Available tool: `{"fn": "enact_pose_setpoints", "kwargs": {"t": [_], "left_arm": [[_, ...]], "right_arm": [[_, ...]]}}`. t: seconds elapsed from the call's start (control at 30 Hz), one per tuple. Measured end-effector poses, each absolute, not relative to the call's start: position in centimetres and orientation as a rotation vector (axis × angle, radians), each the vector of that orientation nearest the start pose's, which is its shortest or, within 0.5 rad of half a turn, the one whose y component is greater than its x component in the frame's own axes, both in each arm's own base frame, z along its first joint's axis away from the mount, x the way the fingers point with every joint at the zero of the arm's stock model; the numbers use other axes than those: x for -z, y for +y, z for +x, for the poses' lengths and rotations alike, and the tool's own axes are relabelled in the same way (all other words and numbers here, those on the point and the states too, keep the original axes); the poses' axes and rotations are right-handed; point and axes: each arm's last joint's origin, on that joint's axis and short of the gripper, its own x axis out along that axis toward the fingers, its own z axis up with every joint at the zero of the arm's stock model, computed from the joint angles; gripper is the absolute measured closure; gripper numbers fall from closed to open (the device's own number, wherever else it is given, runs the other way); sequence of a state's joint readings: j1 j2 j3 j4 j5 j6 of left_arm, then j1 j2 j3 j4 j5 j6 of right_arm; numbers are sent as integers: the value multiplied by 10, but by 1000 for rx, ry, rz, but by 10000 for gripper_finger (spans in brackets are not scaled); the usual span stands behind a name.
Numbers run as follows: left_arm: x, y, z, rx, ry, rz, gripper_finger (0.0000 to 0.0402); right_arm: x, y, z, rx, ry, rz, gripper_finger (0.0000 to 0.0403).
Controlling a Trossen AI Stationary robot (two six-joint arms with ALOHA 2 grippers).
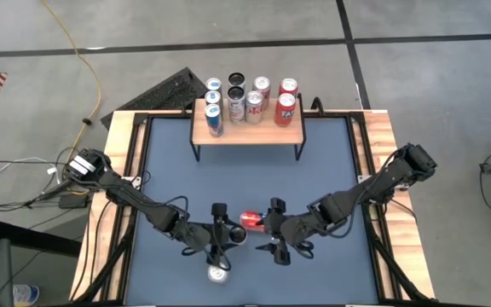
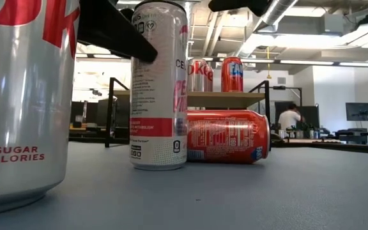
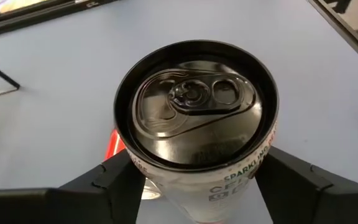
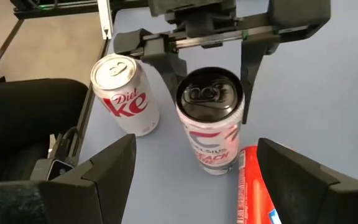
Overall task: Place canned beverage on shelf
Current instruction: Put the pink soda can on the shelf aligned with the other pink soda can
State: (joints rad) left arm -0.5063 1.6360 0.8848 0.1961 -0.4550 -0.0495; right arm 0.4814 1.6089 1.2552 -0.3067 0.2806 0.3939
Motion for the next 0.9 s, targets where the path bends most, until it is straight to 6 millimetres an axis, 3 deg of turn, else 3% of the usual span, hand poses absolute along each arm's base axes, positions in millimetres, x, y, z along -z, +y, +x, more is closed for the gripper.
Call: {"fn": "enact_pose_setpoints", "kwargs": {"t": [0.17, 0.37, 0.5, 0.73, 0.9], "left_arm": [[-193, -151, 297, 126, 551, 307, 159], [-210, -142, 292, 411, 544, 323, 147], [-217, -125, 289, 593, 545, 328, 152], [-226, -84, 302, 594, 456, 441, 153], [-225, -59, 308, 735, 396, 414, 154]], "right_arm": [[-280, 160, 318, -94, 650, 135, 86], [-280, 160, 318, -111, 644, 92, 86], [-281, 161, 319, -147, 625, -11, 86], [-283, 150, 325, -144, 601, -77, 86], [-285, 144, 330, -164, 574, -127, 86]]}}
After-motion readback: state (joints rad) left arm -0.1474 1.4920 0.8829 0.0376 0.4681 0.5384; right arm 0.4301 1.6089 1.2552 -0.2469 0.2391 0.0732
